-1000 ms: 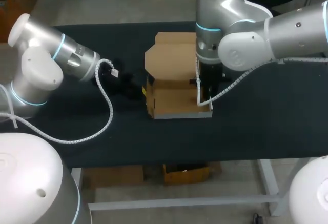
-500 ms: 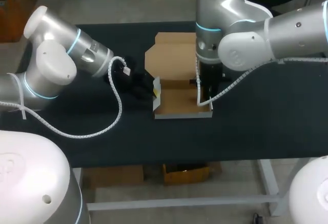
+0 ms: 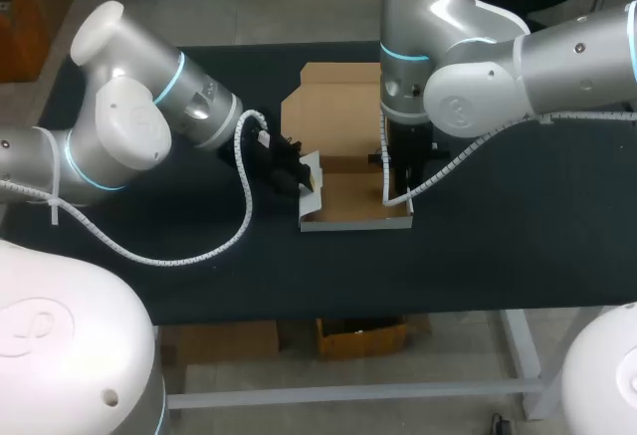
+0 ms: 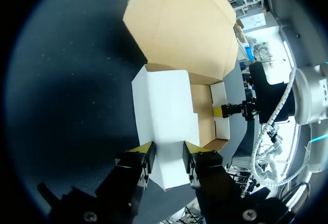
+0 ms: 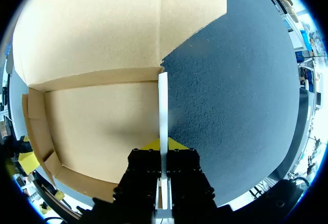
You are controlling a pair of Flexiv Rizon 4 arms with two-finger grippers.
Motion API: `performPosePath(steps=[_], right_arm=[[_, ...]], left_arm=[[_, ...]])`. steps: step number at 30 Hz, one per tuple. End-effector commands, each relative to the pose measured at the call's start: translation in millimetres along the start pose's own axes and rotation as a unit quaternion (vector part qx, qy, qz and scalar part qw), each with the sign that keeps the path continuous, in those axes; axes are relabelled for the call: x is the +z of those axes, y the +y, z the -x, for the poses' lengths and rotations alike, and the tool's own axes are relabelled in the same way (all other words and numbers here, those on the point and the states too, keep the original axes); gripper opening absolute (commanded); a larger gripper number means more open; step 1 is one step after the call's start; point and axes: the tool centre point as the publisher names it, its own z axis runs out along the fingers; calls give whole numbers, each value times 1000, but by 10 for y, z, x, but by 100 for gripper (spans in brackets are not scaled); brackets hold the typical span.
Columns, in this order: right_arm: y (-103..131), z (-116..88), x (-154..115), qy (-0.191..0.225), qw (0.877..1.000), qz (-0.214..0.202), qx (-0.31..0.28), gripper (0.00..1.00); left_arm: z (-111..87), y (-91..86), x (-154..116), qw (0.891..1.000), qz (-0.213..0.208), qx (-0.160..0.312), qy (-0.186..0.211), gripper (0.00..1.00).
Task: Assemble the packaging by folding the flat box into shape, placing the metal phone stand inside, and closing the box properly
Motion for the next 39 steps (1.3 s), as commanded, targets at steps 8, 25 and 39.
performPosePath(steps=[8, 25, 39], right_arm=[[8, -12, 11, -1, 1000, -2, 0, 0], [8, -12, 11, -1, 1000, -2, 0, 0], [8, -12, 11, -1, 1000, -2, 0, 0]], left_arm=[[38, -83, 132, 996, -13, -21, -81, 36], [168, -222, 227, 981, -29, -44, -189, 33], [247, -212, 238, 972, -31, -53, -227, 27]])
